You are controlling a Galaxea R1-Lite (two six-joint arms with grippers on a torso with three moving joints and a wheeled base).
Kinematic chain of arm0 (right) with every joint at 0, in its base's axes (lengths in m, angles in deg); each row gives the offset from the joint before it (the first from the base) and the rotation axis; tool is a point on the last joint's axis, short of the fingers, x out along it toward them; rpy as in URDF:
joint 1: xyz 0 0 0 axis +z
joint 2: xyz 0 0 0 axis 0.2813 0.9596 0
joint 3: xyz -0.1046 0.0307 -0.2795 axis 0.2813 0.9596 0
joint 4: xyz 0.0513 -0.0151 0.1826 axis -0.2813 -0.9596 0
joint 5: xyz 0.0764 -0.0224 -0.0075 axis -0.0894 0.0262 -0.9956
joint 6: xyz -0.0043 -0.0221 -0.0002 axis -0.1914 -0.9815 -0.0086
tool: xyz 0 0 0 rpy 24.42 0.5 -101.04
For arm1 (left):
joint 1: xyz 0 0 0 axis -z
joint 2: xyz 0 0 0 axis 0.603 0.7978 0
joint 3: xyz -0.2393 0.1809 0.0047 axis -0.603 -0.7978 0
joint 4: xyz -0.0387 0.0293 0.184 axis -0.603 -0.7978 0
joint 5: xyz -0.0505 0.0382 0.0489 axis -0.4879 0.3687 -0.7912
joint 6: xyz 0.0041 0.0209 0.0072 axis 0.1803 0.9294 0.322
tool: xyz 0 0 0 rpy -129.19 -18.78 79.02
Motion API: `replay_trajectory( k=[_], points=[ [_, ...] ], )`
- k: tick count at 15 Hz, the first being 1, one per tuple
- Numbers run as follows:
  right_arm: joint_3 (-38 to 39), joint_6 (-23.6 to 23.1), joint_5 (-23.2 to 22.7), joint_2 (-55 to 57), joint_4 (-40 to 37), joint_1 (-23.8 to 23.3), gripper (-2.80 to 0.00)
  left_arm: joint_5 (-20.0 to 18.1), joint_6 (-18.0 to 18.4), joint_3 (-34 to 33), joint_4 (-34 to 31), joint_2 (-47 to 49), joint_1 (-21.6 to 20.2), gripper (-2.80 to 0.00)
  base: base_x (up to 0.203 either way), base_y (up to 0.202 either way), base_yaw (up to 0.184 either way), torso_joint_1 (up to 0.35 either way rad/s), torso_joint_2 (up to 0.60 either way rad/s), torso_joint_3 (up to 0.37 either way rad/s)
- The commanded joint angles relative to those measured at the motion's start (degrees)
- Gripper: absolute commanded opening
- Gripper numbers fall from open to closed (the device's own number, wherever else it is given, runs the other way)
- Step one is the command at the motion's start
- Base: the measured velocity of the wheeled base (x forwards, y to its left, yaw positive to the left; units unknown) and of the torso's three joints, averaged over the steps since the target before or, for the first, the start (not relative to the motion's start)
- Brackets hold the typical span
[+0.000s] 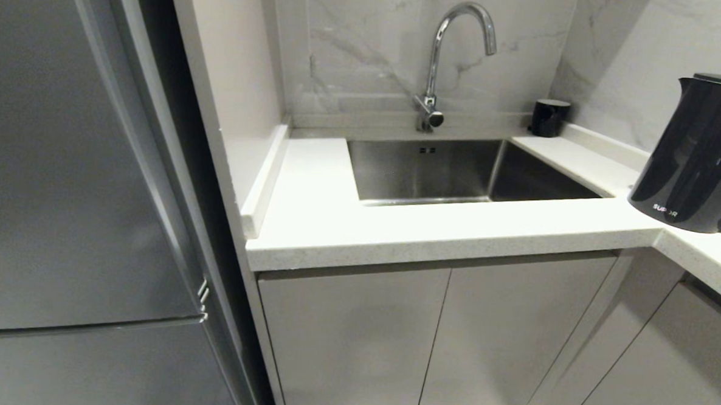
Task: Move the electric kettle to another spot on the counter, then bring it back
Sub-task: Grab the kettle
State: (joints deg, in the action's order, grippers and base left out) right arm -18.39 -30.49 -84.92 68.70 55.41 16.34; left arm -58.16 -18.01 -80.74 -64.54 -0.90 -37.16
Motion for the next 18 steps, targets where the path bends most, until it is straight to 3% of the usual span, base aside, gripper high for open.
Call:
replay_trajectory(
  k=[1,10,18],
  points=[
    [0.0,0.0,0.0,0.0,0.0,0.0,-2.8,0.0,0.0,0.0,0.0,0.0,0.0,-2.8,0.0,0.0,0.0,0.0,0.0,0.0],
    [0.0,0.0,0.0,0.0,0.0,0.0,-2.8,0.0,0.0,0.0,0.0,0.0,0.0,-2.8,0.0,0.0,0.0,0.001,-0.01,-0.015],
    [0.0,0.0,0.0,0.0,0.0,0.0,-2.8,0.0,0.0,0.0,0.0,0.0,0.0,-2.8,0.0,0.0,0.0,0.069,-0.42,-0.347]
  ],
)
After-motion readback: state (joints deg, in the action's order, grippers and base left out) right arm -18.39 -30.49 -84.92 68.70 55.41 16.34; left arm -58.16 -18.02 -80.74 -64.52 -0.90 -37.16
